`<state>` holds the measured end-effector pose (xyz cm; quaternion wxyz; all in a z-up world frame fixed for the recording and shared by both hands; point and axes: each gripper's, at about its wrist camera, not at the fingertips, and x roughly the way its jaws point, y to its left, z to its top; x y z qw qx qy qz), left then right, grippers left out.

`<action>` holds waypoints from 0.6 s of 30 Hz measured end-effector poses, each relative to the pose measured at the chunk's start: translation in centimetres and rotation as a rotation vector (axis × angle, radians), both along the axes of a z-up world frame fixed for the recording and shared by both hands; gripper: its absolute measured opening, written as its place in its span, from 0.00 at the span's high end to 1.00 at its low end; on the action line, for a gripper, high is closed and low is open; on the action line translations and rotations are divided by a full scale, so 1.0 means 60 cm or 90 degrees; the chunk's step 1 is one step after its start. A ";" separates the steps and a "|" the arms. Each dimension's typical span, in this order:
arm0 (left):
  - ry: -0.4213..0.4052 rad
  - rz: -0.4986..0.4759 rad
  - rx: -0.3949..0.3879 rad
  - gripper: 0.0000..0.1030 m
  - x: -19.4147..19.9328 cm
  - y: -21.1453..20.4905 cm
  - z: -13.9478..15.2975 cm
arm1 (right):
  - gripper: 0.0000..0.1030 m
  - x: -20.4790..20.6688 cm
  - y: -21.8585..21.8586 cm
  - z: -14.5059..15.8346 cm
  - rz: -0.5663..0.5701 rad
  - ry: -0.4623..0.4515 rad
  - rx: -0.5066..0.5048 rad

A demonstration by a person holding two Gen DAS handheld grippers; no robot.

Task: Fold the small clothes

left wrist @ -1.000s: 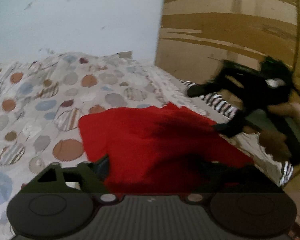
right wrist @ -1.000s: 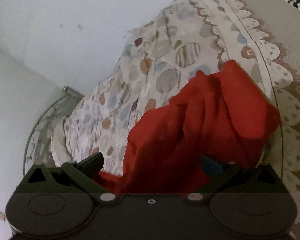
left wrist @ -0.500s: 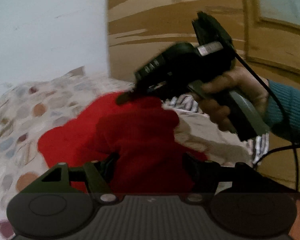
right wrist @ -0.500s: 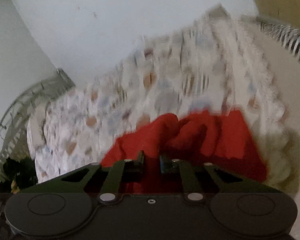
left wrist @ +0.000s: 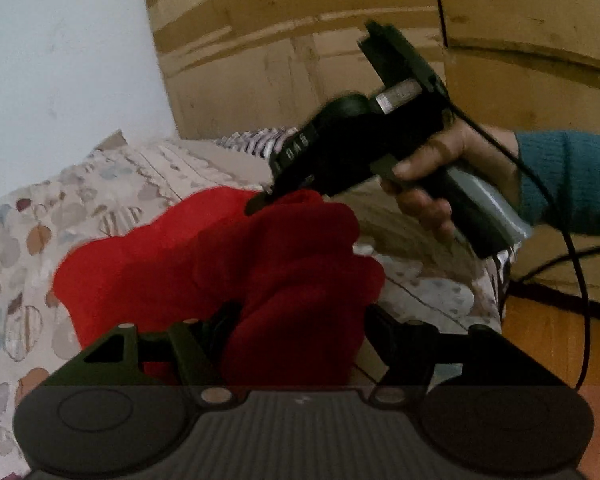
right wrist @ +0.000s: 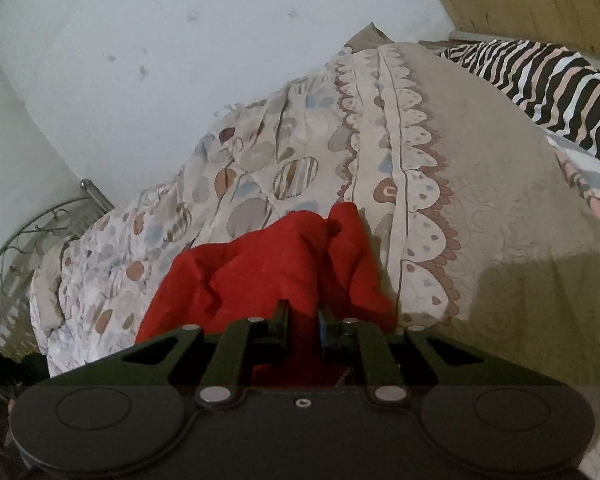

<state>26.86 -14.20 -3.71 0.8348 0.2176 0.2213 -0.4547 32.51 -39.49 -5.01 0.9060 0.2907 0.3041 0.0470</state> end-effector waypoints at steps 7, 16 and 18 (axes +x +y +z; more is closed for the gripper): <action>0.073 0.097 -0.152 0.04 -0.005 0.083 0.055 | 0.68 -0.003 0.012 0.018 -0.005 0.000 -0.045; 0.188 0.338 -0.224 0.00 0.025 0.202 0.077 | 0.20 -0.066 0.051 0.090 -0.025 -0.076 -0.149; 0.225 0.391 -0.236 0.00 0.046 0.217 0.072 | 0.15 -0.082 0.063 0.110 -0.018 -0.100 -0.152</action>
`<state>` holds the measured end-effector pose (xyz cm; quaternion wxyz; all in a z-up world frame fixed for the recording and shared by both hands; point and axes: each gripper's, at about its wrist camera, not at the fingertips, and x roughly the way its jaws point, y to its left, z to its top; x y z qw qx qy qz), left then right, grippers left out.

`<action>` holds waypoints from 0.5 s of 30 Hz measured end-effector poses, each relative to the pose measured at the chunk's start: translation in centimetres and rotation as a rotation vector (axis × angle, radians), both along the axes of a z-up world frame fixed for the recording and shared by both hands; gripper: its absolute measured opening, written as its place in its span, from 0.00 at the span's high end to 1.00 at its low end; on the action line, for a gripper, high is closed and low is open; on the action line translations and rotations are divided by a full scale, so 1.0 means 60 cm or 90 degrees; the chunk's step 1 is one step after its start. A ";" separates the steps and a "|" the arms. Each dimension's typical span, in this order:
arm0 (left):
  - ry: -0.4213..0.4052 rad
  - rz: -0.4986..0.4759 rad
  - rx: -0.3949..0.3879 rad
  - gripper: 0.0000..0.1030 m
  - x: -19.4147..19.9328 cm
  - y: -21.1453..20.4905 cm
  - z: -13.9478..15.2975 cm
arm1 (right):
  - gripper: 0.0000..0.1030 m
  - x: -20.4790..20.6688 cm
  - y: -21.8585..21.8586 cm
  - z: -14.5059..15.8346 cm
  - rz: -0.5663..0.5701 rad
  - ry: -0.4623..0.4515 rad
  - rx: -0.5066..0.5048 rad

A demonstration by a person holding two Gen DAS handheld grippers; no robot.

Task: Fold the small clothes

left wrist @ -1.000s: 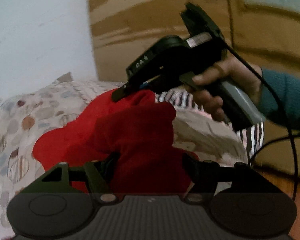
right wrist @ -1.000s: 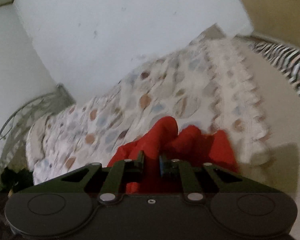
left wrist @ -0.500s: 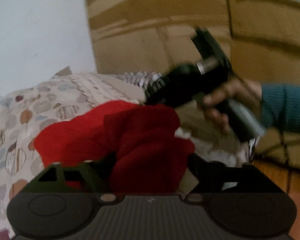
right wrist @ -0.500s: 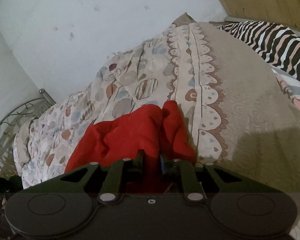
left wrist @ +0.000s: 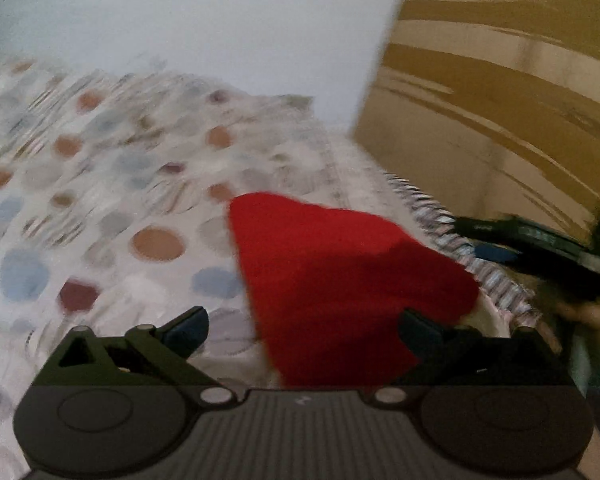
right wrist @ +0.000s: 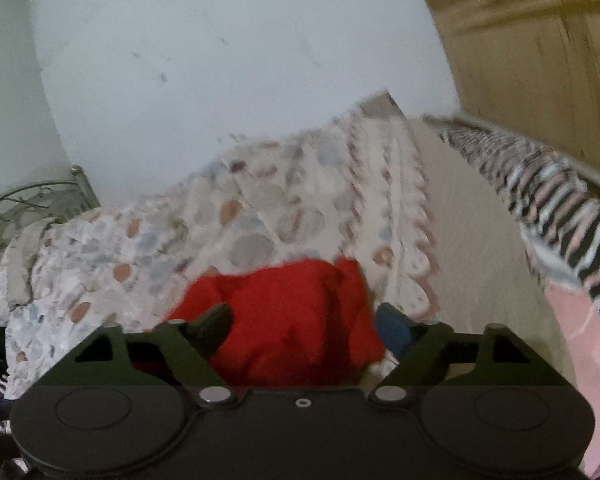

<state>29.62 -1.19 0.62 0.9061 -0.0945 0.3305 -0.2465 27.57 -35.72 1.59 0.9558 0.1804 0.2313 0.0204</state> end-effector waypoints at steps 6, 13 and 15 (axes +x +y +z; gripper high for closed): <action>0.119 0.092 -0.078 0.00 0.052 0.029 -0.024 | 0.02 -0.028 0.060 0.028 0.064 -0.005 -0.031; 0.128 0.077 -0.089 0.00 0.051 0.013 -0.040 | 0.02 -0.055 0.092 -0.015 0.033 0.066 -0.127; 0.122 0.056 -0.079 0.00 0.050 -0.001 -0.044 | 0.02 -0.070 0.083 -0.036 -0.001 0.089 -0.125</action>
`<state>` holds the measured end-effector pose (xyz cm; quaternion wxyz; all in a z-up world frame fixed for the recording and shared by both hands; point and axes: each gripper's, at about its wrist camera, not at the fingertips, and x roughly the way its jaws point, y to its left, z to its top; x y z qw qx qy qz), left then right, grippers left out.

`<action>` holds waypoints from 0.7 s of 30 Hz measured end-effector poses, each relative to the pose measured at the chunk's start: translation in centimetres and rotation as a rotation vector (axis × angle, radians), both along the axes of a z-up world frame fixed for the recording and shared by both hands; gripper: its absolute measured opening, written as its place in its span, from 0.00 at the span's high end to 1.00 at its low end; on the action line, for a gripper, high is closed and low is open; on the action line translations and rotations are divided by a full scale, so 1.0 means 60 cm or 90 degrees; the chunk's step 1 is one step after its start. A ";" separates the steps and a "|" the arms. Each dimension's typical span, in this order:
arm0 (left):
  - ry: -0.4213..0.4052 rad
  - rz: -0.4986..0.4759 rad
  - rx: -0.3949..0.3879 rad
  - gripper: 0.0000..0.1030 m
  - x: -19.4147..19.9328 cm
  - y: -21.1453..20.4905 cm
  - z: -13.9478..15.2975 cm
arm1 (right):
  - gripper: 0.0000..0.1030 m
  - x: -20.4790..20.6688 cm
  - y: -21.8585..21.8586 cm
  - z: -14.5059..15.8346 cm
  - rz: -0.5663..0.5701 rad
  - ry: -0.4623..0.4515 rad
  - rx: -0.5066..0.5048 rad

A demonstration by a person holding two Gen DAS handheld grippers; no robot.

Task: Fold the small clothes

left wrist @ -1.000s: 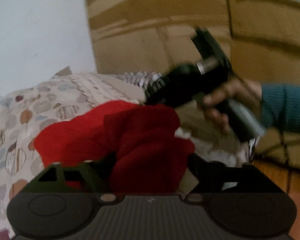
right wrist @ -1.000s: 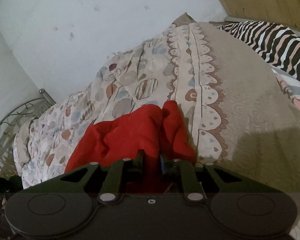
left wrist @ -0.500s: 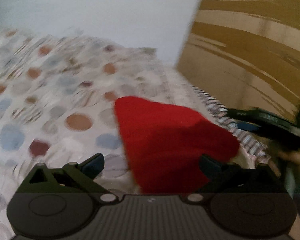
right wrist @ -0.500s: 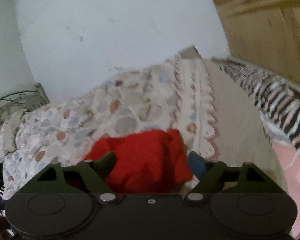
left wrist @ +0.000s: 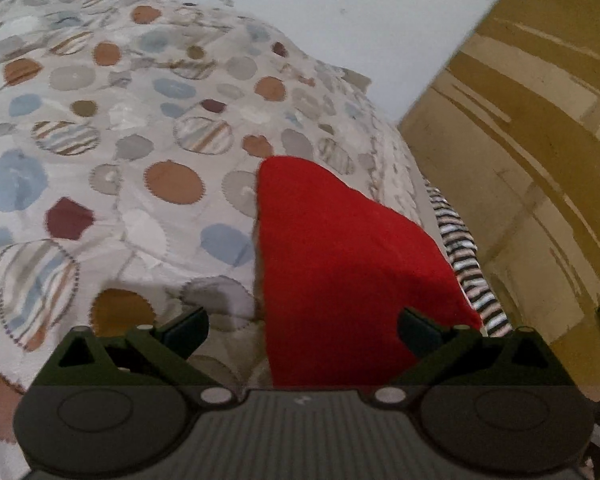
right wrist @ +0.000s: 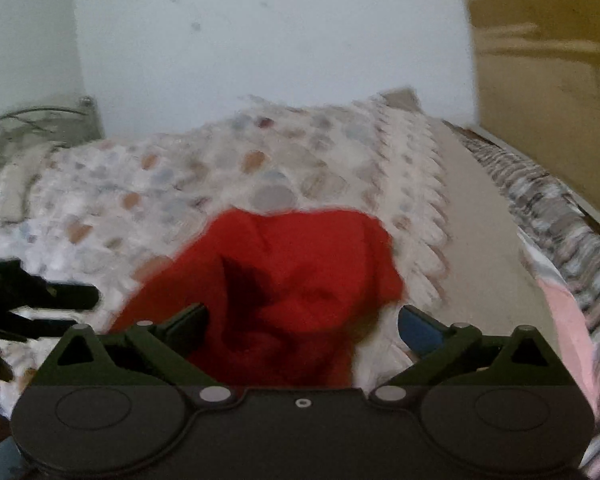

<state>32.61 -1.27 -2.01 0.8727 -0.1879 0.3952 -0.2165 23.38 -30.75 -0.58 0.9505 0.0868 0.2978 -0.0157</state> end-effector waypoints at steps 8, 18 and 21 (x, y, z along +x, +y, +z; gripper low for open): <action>0.012 -0.040 0.026 0.00 -0.004 -0.018 -0.042 | 0.02 -0.047 -0.018 -0.078 -0.087 0.015 0.082; 0.009 -0.040 0.045 0.00 -0.015 -0.026 -0.059 | 0.01 -0.055 -0.013 -0.096 -0.082 -0.004 0.051; -0.017 -0.046 0.079 0.00 -0.020 -0.031 -0.052 | 0.04 -0.078 -0.027 -0.076 -0.076 -0.069 0.099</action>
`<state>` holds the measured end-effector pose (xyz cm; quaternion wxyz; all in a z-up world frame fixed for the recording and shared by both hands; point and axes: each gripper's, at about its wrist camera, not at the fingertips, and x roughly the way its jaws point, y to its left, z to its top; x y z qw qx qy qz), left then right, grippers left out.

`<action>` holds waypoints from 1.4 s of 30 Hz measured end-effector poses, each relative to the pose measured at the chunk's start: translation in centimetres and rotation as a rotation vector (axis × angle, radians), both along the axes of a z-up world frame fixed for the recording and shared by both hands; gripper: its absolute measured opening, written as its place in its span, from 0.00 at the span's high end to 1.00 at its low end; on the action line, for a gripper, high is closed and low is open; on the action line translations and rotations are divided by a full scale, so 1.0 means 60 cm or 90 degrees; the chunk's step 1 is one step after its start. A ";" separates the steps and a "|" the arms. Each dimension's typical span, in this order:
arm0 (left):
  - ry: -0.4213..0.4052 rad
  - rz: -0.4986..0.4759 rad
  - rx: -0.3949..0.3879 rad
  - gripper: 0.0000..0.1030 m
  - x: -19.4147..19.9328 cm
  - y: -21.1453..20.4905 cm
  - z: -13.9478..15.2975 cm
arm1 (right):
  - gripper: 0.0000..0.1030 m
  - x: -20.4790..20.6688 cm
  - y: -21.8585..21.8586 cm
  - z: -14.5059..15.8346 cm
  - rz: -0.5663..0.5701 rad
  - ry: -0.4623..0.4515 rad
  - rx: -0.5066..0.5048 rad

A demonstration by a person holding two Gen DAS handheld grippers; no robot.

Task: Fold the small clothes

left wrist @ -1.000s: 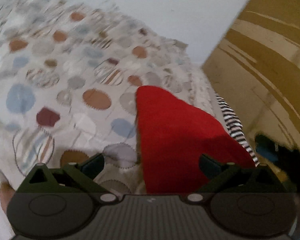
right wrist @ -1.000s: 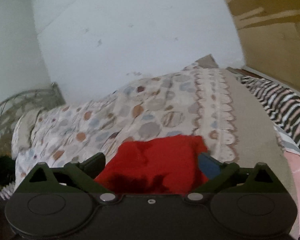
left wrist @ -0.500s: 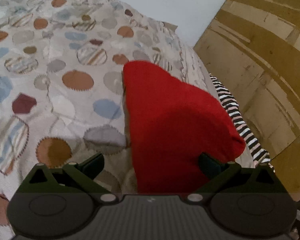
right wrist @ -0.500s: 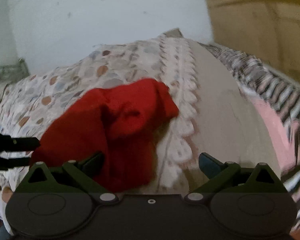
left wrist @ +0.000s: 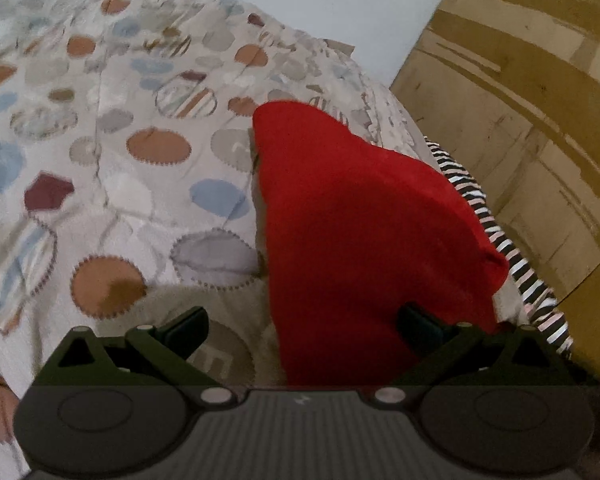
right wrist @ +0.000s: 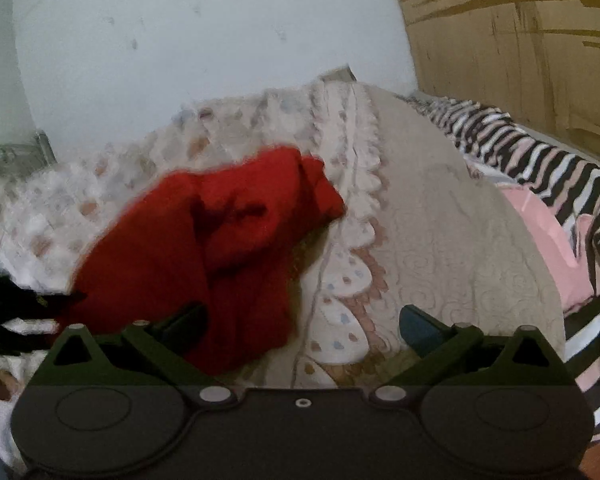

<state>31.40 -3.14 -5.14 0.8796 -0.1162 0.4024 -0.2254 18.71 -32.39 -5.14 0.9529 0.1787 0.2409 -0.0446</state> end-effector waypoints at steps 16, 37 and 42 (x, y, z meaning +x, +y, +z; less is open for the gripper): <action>0.001 -0.009 -0.002 0.00 -0.001 0.004 -0.011 | 0.85 0.143 -0.027 0.025 -0.027 0.008 0.086; -0.001 -0.035 0.042 0.00 -0.013 -0.042 -0.021 | 0.90 0.119 -0.056 0.021 -0.066 -0.033 0.018; -0.003 -0.038 0.045 0.00 -0.011 -0.042 -0.020 | 0.59 0.165 -0.089 0.050 -0.041 -0.033 0.095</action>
